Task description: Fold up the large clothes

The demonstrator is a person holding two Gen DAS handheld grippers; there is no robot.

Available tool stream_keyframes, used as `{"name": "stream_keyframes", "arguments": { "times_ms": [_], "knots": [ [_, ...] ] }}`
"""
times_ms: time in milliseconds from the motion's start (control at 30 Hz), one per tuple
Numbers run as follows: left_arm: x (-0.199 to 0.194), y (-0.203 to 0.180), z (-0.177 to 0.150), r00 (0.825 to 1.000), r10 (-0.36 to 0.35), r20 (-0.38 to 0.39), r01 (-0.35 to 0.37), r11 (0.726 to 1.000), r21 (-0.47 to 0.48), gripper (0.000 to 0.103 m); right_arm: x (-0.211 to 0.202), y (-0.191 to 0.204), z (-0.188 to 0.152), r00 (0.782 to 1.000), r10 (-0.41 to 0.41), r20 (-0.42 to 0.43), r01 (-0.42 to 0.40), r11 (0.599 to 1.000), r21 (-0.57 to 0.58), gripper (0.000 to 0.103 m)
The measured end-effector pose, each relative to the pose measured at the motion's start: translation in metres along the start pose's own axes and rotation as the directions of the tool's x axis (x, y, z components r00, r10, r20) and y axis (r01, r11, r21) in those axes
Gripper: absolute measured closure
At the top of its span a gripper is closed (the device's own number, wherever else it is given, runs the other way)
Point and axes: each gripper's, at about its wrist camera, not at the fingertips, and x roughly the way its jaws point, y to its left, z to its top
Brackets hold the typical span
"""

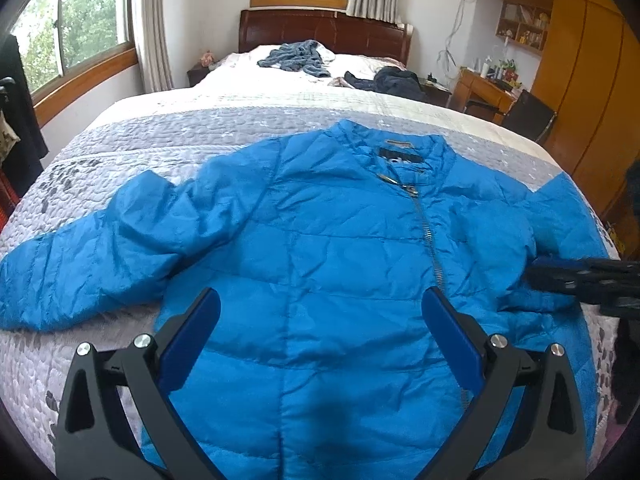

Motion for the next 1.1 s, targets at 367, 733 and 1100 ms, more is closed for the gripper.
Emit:
{"name": "stream_keyframes", "arguments": {
  "times_ms": [367, 733, 1100],
  "knots": [
    [0.057, -0.116, 0.015, 0.989, -0.086, -0.12, 0.105, 0.98, 0.167, 0.003, -0.08, -0.078, -0.005, 0.958, -0.199, 0.205, 0.151, 0.962, 0.229, 0.054],
    [0.096, -0.137, 0.021, 0.966, -0.155, -0.205, 0.184, 0.974, 0.129, 0.071, -0.085, -0.122, -0.007, 0.95, -0.239, 0.199, 0.168, 0.933, 0.319, 0.053],
    [0.072, -0.065, 0.035, 0.982, -0.141, -0.123, 0.149, 0.987, 0.061, 0.081, -0.043, -0.123, -0.01, 0.996, -0.023, 0.09, -0.007, 0.948, 0.317, 0.054]
  ]
}}
